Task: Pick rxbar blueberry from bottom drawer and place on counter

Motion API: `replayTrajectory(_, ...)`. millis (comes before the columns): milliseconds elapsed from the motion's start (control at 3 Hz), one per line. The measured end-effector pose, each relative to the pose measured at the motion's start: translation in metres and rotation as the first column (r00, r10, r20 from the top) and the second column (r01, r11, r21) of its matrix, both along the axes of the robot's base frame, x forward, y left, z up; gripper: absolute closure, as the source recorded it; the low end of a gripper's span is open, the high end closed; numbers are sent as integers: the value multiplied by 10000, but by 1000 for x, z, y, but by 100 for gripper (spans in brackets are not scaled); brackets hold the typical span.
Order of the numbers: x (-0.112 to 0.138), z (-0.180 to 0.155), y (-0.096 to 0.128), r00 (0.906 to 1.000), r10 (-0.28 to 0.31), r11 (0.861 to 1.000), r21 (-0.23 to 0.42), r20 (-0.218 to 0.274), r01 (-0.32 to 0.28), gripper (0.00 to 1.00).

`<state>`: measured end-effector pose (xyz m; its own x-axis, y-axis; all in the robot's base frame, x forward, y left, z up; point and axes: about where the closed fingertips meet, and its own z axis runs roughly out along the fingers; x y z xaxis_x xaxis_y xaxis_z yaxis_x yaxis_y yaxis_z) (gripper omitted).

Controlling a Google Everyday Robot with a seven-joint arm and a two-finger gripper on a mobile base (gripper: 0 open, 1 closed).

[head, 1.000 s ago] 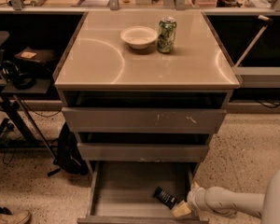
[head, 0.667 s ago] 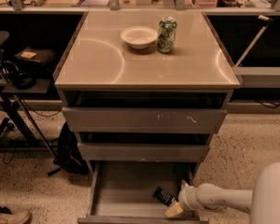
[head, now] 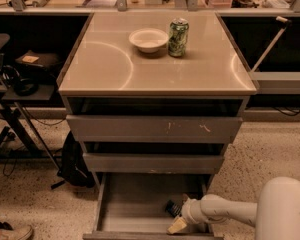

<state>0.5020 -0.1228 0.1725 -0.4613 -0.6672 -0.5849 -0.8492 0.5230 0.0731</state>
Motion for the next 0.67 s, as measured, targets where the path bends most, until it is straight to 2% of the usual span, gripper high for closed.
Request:
replayTrajectory(333,5,1,-2,9999,-114,9997,200,32,113,0)
replayTrajectory(667,39,2,-8,9998,-198,9918,1261,54,190,0)
